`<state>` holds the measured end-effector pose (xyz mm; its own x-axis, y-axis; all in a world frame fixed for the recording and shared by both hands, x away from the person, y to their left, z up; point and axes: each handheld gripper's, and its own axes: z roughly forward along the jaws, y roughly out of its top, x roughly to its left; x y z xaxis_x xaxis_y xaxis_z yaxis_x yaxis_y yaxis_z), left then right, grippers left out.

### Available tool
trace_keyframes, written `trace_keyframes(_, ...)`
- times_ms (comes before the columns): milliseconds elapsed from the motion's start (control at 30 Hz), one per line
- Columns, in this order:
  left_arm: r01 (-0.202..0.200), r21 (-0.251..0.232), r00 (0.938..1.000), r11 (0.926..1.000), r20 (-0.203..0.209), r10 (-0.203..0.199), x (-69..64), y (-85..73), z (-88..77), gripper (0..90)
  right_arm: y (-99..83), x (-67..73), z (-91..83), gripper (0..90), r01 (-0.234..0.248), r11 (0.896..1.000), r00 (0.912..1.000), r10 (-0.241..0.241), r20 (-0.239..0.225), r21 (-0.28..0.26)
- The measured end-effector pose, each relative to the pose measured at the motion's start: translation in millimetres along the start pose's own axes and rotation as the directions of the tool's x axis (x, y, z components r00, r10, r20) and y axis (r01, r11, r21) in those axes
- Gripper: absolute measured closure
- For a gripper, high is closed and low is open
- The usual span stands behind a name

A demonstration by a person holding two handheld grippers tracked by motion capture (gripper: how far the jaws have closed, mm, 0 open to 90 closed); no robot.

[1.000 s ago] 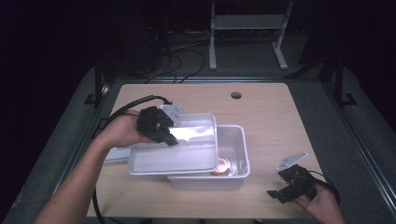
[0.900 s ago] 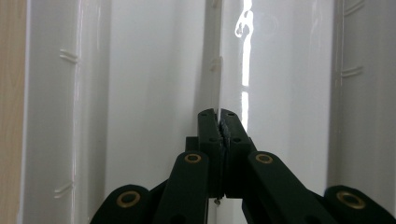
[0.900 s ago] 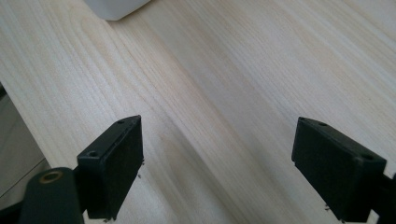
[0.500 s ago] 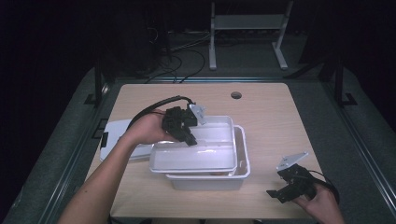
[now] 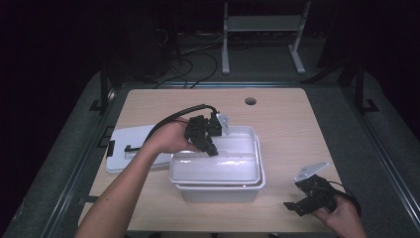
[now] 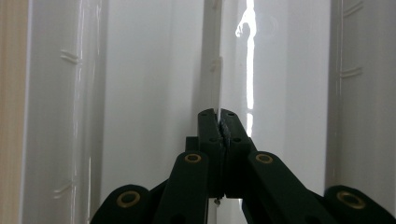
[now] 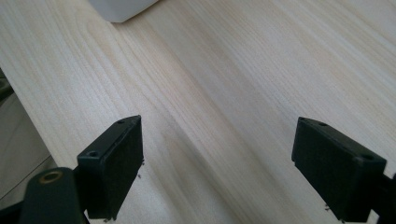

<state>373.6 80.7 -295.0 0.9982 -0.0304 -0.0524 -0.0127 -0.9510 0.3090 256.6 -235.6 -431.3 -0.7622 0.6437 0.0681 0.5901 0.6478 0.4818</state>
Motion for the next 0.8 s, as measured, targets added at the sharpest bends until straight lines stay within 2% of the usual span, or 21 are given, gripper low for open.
trace_keyframes(167,0.001,0.016,1.0000,0.9999,0.002,-0.001,1.0,4.6,6.2,89.2,-0.1,0.3,0.0,16.0,0.000,1.000,1.0000,0.000,0.000,0.000)
trace_keyframes(400,0.004,0.014,1.0000,0.9999,0.004,-0.004,2.2,9.3,10.9,89.2,0.0,0.3,-0.3,16.0,0.000,1.000,1.0000,0.000,-0.001,-0.001)
trace_keyframes(433,0.001,0.026,1.0000,0.9997,0.009,-0.001,2.5,10.5,13.2,89.2,-0.1,0.3,-0.4,16.0,0.000,1.000,1.0000,0.000,-0.001,-0.001)
trace_keyframes(633,0.006,0.010,1.0000,0.9999,0.005,-0.006,1.4,10.0,13.0,88.0,-0.1,0.3,-0.6,16.0,0.000,1.000,1.0000,0.000,-0.001,-0.001)
trace_keyframes(800,0.009,-0.014,0.9998,0.9999,-0.020,-0.010,0.4,7.3,5.0,80.8,-0.5,0.3,-0.7,16.0,-0.001,1.000,1.0000,0.001,0.001,-0.001)
